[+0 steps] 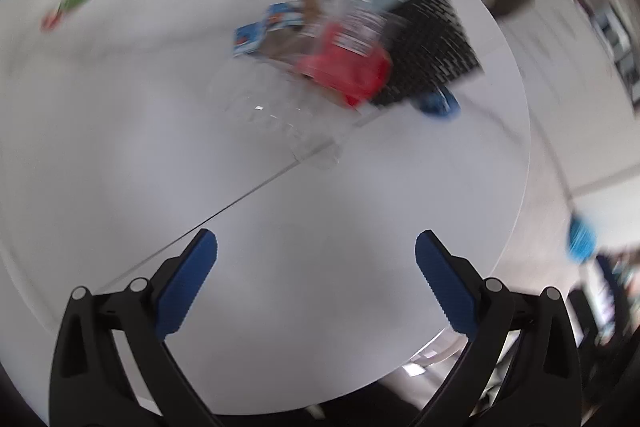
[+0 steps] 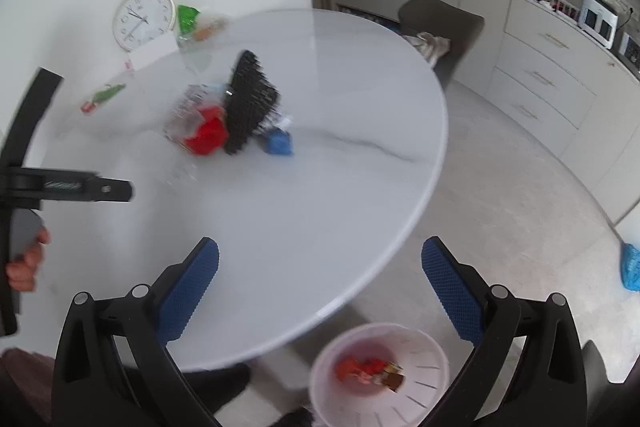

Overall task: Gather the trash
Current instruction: 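Grasp the clear plastic bottle with the left gripper while the right grasps the blue cloth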

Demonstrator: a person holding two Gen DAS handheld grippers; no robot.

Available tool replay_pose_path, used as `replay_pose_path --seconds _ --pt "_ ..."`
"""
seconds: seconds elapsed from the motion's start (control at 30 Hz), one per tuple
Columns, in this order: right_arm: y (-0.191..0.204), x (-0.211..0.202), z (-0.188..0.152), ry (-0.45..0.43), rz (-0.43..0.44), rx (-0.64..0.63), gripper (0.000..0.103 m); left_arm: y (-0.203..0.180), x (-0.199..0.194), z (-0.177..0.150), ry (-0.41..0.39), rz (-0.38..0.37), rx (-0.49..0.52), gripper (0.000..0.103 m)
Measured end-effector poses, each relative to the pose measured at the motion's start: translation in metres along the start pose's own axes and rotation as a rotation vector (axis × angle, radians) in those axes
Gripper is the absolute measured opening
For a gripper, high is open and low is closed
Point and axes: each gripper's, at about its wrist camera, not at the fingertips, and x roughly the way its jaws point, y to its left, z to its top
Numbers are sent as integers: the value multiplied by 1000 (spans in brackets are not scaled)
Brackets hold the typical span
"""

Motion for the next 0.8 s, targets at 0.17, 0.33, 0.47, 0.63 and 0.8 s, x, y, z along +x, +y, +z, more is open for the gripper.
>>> replay_pose_path --seconds 0.17,0.33,0.47,0.63,0.8 --pt "15 9 19 -15 48 10 101 20 30 31 26 -1 -234 95" --pt "19 16 29 -18 53 3 101 37 63 54 67 36 -457 95" --pt "13 23 35 -10 57 17 101 42 77 67 33 46 -591 96" --pt "6 38 39 15 70 26 101 41 92 78 42 66 -629 96" --pt "5 52 44 34 82 20 101 47 103 80 61 71 -645 95"
